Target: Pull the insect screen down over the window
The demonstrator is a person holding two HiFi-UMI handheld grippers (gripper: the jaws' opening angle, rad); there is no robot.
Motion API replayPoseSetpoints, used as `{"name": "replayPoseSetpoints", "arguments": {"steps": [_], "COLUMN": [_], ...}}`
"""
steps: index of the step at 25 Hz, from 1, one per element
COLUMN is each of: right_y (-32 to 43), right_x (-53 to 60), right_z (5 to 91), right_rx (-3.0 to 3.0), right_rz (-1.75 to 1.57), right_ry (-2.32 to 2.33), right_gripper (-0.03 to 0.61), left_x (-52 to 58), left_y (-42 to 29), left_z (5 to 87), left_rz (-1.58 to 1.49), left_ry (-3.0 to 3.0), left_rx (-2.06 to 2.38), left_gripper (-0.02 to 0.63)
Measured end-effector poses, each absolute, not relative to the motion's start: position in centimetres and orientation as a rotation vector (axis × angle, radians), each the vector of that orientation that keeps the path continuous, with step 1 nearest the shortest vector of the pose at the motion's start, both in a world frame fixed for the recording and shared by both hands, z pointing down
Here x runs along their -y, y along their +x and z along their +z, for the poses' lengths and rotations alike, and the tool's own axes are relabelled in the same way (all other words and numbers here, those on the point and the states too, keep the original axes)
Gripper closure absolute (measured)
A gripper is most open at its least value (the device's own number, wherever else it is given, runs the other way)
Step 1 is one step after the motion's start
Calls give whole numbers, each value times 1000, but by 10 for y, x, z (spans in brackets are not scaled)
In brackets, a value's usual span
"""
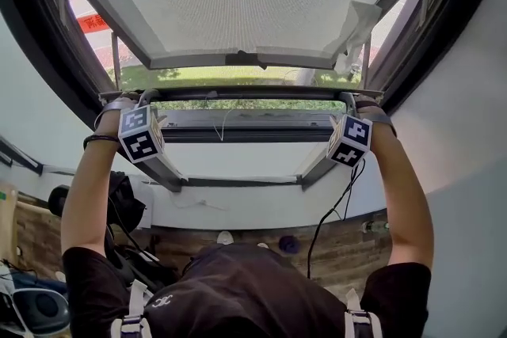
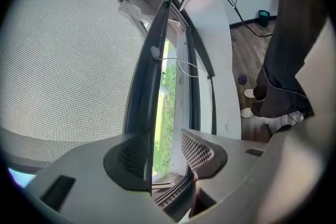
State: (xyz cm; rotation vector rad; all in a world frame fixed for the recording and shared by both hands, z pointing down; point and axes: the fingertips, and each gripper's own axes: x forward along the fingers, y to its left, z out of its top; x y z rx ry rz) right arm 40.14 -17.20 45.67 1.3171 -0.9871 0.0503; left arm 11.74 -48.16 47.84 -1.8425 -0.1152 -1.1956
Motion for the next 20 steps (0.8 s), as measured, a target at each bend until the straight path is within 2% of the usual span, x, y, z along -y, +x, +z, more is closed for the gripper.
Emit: {"name": "replayPoseSetpoints", "arguments": {"steps": [13, 20], "right_y": [406, 401], "right_x": [165, 164], "right_z": [521, 569], "right_rx": [958, 967], "right_rz": [86, 147], "right_ry": [1297, 1268], "right_gripper": [371, 334], "left_x": [478, 479], "left_y": [120, 113], "left_z": [525, 579], "left_rz": [-1223, -1265], "left_ry": [-1828, -1846], "left_rx": [139, 189], "left_gripper": [439, 430]}}
